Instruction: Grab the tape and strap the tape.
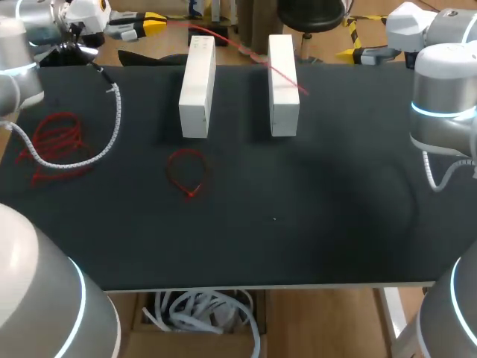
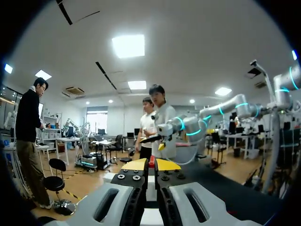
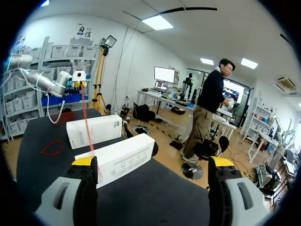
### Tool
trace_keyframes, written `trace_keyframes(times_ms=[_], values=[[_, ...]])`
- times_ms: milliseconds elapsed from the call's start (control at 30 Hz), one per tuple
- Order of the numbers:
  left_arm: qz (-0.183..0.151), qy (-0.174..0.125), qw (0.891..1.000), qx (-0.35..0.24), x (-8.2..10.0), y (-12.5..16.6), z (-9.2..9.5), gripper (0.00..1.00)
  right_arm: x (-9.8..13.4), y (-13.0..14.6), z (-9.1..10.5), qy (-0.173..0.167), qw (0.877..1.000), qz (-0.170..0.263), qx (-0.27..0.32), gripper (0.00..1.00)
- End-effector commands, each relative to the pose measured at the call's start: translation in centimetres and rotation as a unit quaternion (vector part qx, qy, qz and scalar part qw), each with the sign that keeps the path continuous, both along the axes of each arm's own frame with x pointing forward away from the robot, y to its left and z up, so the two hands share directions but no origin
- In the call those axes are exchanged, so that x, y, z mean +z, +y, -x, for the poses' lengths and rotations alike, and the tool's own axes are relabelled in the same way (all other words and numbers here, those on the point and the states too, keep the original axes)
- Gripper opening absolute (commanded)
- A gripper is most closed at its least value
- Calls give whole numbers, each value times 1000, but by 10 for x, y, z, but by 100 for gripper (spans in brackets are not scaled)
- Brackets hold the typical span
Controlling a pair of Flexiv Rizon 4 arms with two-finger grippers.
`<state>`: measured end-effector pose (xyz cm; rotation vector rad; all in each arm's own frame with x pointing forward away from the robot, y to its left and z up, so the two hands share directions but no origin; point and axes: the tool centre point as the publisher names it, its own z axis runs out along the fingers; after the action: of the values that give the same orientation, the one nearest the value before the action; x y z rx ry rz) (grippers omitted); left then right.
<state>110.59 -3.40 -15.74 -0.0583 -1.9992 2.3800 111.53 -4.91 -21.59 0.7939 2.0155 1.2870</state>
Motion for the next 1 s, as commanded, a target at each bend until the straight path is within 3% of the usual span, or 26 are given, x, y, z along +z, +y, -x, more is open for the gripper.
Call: trace_keyframes(times_ms=[33, 500, 1000], values=[[15, 21, 994, 108, 10, -8, 21, 0, 0, 0, 1, 0, 1000, 0, 0, 100], [66, 41, 987, 139, 50, -33, 19, 0, 0, 0, 1, 0, 1000, 0, 0, 100], [76, 34, 989, 124, 59, -43, 20, 0, 0, 0, 1, 0, 1000, 0, 0, 100]])
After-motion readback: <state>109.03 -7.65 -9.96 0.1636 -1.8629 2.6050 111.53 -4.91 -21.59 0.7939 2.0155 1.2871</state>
